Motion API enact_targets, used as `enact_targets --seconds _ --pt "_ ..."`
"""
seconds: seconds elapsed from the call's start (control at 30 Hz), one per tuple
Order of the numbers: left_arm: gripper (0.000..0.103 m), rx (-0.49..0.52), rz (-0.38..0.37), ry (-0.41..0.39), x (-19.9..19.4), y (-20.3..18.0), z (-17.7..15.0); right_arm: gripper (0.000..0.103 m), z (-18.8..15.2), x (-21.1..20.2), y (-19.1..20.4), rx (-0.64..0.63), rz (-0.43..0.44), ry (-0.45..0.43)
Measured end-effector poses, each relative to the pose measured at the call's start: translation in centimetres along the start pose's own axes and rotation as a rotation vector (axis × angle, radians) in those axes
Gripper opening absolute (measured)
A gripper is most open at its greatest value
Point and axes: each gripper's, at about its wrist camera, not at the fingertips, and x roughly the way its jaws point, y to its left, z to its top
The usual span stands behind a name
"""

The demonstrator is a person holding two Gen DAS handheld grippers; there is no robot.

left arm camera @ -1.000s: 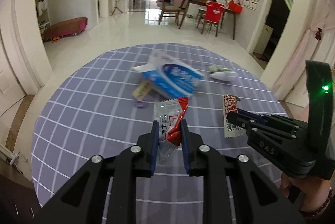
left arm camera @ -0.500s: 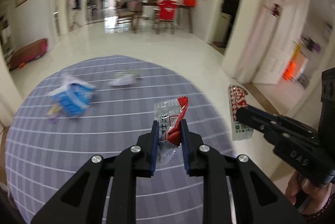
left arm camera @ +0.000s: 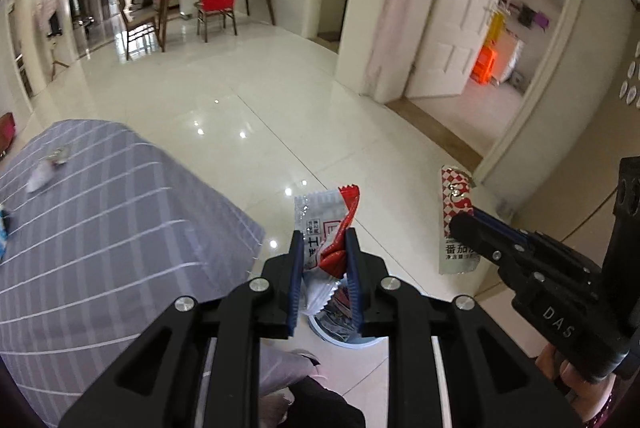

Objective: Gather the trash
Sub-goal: 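Carry both wrappers to the blue bucket and open both tools to drop them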

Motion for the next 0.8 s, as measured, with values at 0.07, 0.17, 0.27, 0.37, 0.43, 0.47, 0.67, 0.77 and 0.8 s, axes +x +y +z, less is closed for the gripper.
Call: enact_targets --seconds 0.07,0.17,0.27,0.37,0.43,0.47,0.67,0.77,0.8 --pt "0.019 0.014 -0.006 0.021 1.7 -1.2 0.2 0.015 -0.5 0.4 -1.6 0.036 -0.012 0.001" --pt "0.019 0.035 -0.006 0.052 3.7 -2.6 0.2 0.023 -1.2 1.2 -3.7 0.066 -0.053 0.002" --pt "0.019 0.05 -0.006 0.081 5.4 -3.6 0.0 0.073 -2.0 1.6 -5.8 0.123 -0.106 -0.006" --pt "0.02 0.067 -0.009 0.107 6.8 -4.6 -0.3 0.073 -2.6 1.6 -7.2 0.152 -0.113 0.002" --pt "0.02 0.082 -0.006 0.121 7.6 -5.3 -0.6 0.073 -2.9 1.4 -7.8 0.16 -0.12 -0.002" --pt "0.02 0.085 -0.006 0.124 7.7 -5.4 -0.6 0.073 -3.0 1.1 -8.1 0.166 -0.122 -0.006" --pt "0.02 0.112 -0.013 0.144 8.9 -7.0 -1.0 0.073 -3.4 -0.1 -8.6 0.18 -0.133 -0.03" --pt "0.02 0.125 -0.013 0.152 9.2 -7.6 -1.3 0.073 -3.6 -0.3 -8.8 0.182 -0.139 -0.037" --pt "0.02 0.128 -0.015 0.155 9.2 -7.5 -1.4 0.073 -3.6 -0.5 -8.9 0.184 -0.14 -0.04"
